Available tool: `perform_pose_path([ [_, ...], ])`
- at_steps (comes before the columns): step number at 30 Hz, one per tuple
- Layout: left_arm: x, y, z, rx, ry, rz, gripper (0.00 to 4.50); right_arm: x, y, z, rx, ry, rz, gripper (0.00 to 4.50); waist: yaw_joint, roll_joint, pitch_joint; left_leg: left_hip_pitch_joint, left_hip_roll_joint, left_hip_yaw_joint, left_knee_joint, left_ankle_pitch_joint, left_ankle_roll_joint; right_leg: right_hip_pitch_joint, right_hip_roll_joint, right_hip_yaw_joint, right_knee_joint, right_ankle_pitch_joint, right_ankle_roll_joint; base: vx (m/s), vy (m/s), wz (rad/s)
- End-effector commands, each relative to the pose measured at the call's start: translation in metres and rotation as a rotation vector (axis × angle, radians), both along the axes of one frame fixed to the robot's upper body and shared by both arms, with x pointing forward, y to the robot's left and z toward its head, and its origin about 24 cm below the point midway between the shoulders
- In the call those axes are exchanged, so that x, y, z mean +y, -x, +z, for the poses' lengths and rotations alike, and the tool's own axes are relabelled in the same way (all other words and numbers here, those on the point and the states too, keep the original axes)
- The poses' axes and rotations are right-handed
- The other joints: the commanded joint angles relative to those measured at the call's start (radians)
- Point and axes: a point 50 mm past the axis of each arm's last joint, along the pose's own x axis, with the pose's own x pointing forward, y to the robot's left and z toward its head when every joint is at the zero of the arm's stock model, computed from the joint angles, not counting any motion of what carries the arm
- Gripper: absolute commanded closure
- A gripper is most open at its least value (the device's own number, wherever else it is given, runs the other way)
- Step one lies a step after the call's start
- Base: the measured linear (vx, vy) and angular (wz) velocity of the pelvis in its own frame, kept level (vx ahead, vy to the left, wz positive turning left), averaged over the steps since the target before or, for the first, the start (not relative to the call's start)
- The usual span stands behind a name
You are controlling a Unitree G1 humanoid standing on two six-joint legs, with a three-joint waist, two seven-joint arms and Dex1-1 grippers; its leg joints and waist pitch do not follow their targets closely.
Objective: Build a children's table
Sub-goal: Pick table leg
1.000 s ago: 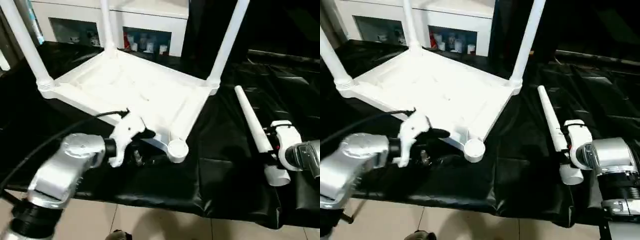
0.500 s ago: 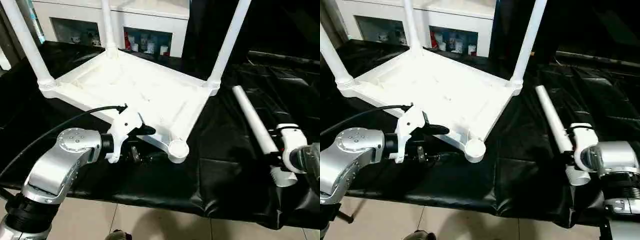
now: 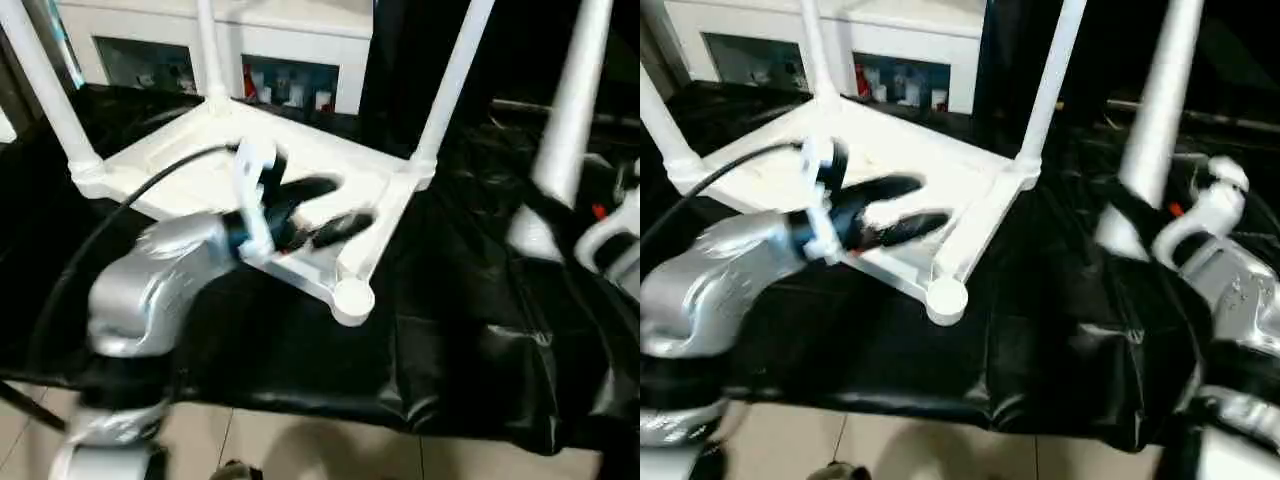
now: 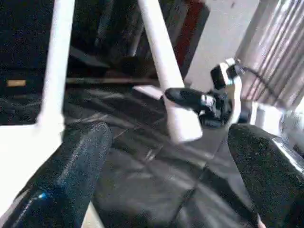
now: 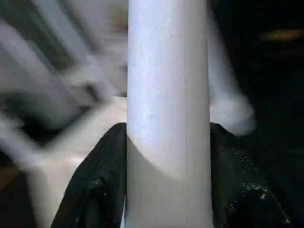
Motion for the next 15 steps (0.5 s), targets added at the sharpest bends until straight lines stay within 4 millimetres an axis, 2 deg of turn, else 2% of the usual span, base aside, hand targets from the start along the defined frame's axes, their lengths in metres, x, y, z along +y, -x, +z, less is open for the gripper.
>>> perform_pose_path([
  [1, -0.002, -0.005, 0.010, 0.016, 0.061, -0.006, 0.00, 0.005, 0.009, 0.017, -0.124, -0.058, 0.092, 2.60, 0.010, -0.013, -0.077, 0.039, 0.046, -0.027, -0.054, -0.142, 0.038, 0.030, -0.049, 0.029, -0.072, -0.070, -0.255, 0.000, 0.000, 0.00],
  [5, -0.010, -0.014, 0.023, 0.049, 0.112, -0.025, 0.00, 0.025, 0.025, 0.024, -0.208, -0.130, 0.285, 2.60, 0.029, -0.010, -0.071, 0.049, 0.049, -0.028, -0.059, -0.195, 0.007, 0.023, -0.051, 0.029, -0.084, -0.168, -0.227, 0.000, 0.000, 0.00],
  [6, -0.013, -0.016, 0.026, 0.054, 0.126, -0.040, 0.00, 0.030, 0.027, 0.023, -0.206, -0.136, 0.326, 2.60, 0.028, -0.013, -0.070, 0.044, 0.047, -0.031, -0.062, -0.199, -0.003, 0.026, -0.053, 0.027, -0.085, -0.192, -0.215, 0.000, 0.000, 0.00],
  [7, -0.015, -0.016, 0.027, 0.058, 0.136, -0.047, 0.00, 0.033, 0.028, 0.022, -0.202, -0.135, 0.343, 2.60, 0.029, -0.012, -0.071, 0.044, 0.048, -0.032, -0.063, -0.199, -0.010, 0.025, -0.054, 0.027, -0.085, -0.198, -0.212, 0.000, 0.000, 0.00],
  [8, -0.020, -0.017, 0.032, 0.074, 0.167, -0.068, 0.00, 0.041, 0.030, 0.019, -0.187, -0.128, 0.392, 2.60, 0.030, -0.016, -0.070, 0.041, 0.047, -0.032, -0.064, -0.192, -0.023, 0.024, -0.056, 0.027, -0.087, -0.203, -0.204, 0.000, 0.000, 0.00],
  [11, -0.033, -0.019, 0.036, 0.120, 0.215, -0.114, 0.00, 0.059, 0.034, 0.008, -0.142, -0.096, 0.489, 2.60, 0.033, -0.017, -0.072, 0.040, 0.048, -0.033, -0.064, -0.192, -0.034, 0.026, -0.059, 0.028, -0.086, -0.201, -0.200, 0.000, 0.000, 0.00],
  [15, -0.038, -0.020, 0.032, 0.139, 0.196, -0.113, 0.00, 0.069, 0.035, 0.001, -0.115, -0.074, 0.528, 2.60, 0.036, -0.023, -0.072, 0.036, 0.047, -0.034, -0.065, -0.176, -0.031, 0.027, -0.060, 0.029, -0.087, -0.185, -0.189, 0.000, 0.000, 0.00],
])
